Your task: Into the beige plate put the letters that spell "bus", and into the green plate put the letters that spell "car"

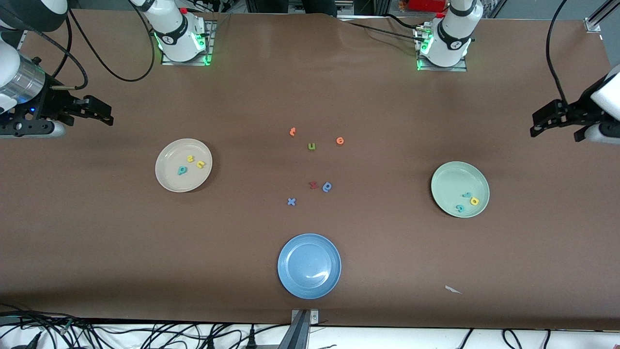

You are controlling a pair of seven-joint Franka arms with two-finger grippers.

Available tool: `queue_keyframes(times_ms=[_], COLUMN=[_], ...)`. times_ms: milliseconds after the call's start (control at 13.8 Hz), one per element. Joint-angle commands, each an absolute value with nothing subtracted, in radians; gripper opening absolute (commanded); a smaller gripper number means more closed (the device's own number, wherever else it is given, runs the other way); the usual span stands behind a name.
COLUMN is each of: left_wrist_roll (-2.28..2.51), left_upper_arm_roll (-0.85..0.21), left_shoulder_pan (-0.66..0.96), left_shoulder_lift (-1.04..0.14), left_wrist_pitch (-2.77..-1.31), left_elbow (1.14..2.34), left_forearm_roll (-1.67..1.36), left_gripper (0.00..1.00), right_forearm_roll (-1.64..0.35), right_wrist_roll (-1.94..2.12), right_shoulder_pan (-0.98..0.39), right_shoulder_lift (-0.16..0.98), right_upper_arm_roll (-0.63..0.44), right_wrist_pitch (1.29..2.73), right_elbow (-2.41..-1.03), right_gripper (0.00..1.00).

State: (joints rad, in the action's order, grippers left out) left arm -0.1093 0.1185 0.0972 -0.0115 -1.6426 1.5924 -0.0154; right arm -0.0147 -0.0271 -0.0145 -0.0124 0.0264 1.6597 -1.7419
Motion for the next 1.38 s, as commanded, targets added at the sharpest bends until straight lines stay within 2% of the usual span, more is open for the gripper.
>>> queue_keyframes(times_ms=[0,290,1303], left_wrist_roll=[-0.144,-0.15,-0.163], left_upper_arm_roll=[0.156,0.155,0.14], left_shoulder_pan=[0.123,0.112,0.123], left_shoulder_lift=[0.023,0.02,0.017], left_wrist_pitch=[-1.64,-1.605,-1.606], left_elbow=[1.643,1.629,1.626], left_forearm_roll=[0.003,0.003,0.005], left_gripper=[1.0,1.0,1.0], right_forearm_roll=[-0.057,-0.055,-0.009], right_wrist_roll=[-0.061,-0.035,-0.04], right_shoulder_pan=[-0.014,-0.04,-0.038], right_shoulder_lift=[-0.021,-0.02,-0.011], right_upper_arm_roll=[0.025,-0.009,-0.005], right_wrist_pitch=[1.632,1.64,1.641], right_elbow=[-1.723,-1.718,-1.717], right_gripper=[1.0,1.0,1.0])
